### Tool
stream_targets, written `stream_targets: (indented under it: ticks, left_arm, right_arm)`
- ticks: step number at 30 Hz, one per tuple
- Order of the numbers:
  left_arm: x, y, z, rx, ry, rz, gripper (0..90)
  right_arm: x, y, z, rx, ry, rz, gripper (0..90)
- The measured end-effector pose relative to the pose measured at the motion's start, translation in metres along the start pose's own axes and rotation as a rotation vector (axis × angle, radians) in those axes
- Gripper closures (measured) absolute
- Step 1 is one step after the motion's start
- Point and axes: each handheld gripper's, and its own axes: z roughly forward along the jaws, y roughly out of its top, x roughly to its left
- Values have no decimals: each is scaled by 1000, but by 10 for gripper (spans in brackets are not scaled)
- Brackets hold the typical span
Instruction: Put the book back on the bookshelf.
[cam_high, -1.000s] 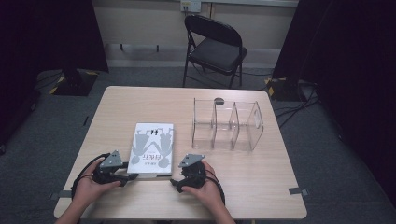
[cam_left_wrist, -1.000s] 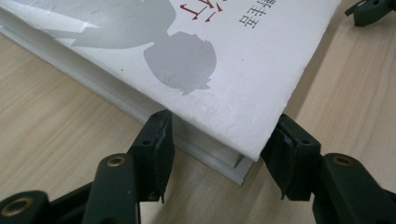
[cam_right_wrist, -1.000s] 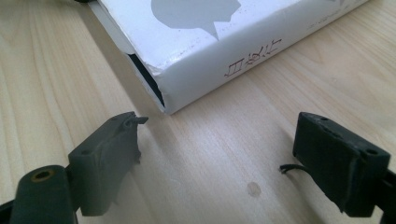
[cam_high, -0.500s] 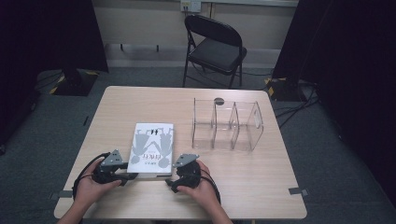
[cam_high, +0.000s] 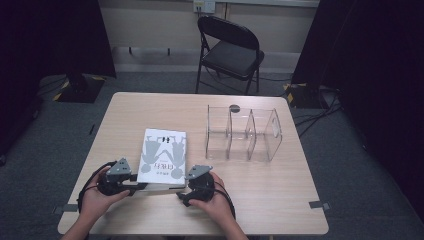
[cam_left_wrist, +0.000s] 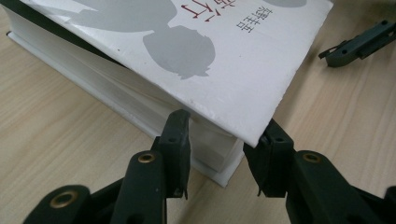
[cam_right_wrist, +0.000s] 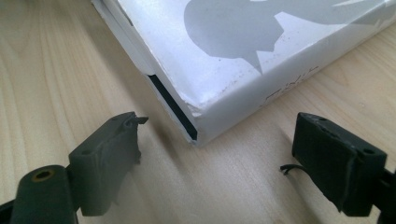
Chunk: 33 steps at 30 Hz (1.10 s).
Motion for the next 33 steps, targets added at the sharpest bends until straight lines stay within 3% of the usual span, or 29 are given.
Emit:
stream_targets:
  ticks: [2,7,8,9,11,12,15,20,24,33]
  left_arm:
    - [0,1,0,2,-15,-20,623]
    - [1,1,-1,0,-11,-9,627]
    - [0,1,-1,3,-12,-11,630]
    - [0,1,-1,3,-10,-13,633]
    - [0,1,-1,5,-9,-14,634]
    - [-1,1,0,-5,-15,-35,634]
    - [0,2,-1,1,-16,-26,634]
    - [1,3,-2,3,-21,-37,636]
    - [1,5,-3,13,-20,-29,637]
    - [1,10,-5,2,-23,-36,642]
  right_arm:
    - [1,0,0,-2,-9,-2,141]
    - [4,0,-2,-11,-23,-22,155]
    - [7,1,-5,-6,-61,-45,181]
    - [8,3,-6,-8,-69,-62,180]
    - [10,6,-8,-19,-52,-62,179]
    - [10,6,-8,-19,-52,-62,179]
    - [10,10,-9,-15,-51,-82,179]
    - [11,9,-7,-3,-38,-45,178]
    - [13,16,-15,-40,-56,-50,191]
    - [19,34,-16,-49,-63,-99,189]
